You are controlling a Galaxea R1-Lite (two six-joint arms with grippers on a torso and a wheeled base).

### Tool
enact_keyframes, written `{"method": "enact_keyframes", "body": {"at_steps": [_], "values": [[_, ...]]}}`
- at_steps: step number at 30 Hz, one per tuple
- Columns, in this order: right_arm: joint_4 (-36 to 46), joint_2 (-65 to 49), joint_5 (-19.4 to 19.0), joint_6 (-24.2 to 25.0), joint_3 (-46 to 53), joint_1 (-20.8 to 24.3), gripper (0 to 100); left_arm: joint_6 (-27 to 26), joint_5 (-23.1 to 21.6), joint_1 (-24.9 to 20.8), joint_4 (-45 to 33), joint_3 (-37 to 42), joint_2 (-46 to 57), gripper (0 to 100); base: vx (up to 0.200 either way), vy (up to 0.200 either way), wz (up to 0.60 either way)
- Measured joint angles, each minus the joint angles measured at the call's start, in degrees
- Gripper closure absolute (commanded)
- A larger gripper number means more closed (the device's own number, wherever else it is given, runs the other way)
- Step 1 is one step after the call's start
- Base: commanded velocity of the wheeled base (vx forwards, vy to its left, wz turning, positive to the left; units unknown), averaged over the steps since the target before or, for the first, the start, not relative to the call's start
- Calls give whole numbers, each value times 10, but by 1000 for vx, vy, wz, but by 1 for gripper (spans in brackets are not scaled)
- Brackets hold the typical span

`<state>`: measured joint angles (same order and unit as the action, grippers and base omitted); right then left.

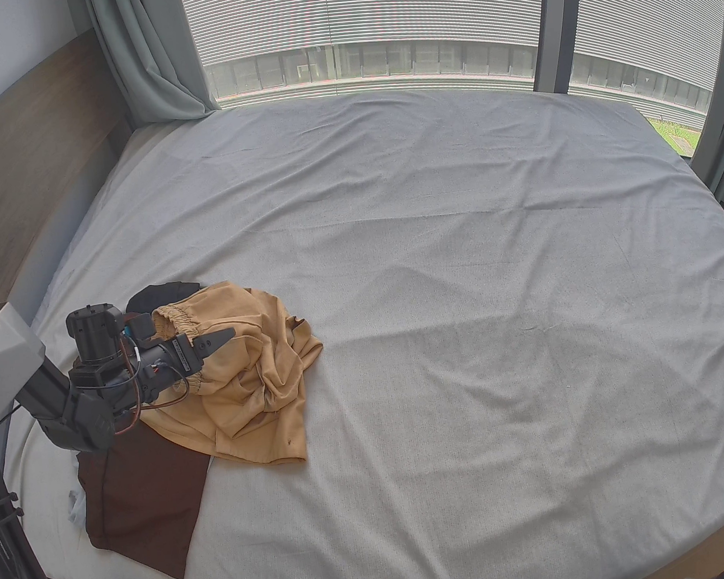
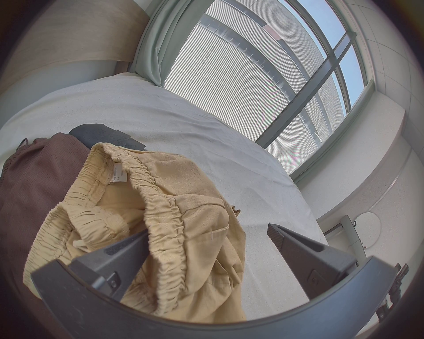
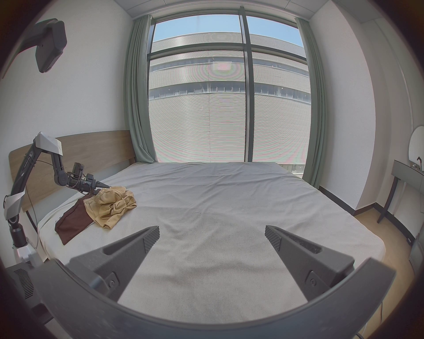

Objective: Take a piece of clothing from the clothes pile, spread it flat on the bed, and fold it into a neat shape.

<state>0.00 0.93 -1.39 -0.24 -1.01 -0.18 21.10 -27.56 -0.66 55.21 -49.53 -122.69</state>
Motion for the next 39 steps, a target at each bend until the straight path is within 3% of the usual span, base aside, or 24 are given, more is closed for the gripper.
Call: {"method": "enact_keyframes", "body": {"at_steps": [5, 6, 22, 32, 39], "values": [[0, 0, 0, 0, 0, 0, 0, 4, 2, -4, 14, -10, -14, 0, 0, 0, 0], [0, 0, 0, 0, 0, 0, 0, 7, 2, -4, 15, -11, -16, 100, 0, 0, 0], [0, 0, 0, 1, 0, 0, 0, 30, -4, -1, 41, 1, -18, 100, 0, 0, 0], [0, 0, 0, 1, 0, 0, 0, 91, -13, -2, 138, 102, 29, 100, 0, 0, 0], [0, 0, 0, 1, 0, 0, 0, 106, -12, -4, 197, 187, 76, 100, 0, 0, 0]]}}
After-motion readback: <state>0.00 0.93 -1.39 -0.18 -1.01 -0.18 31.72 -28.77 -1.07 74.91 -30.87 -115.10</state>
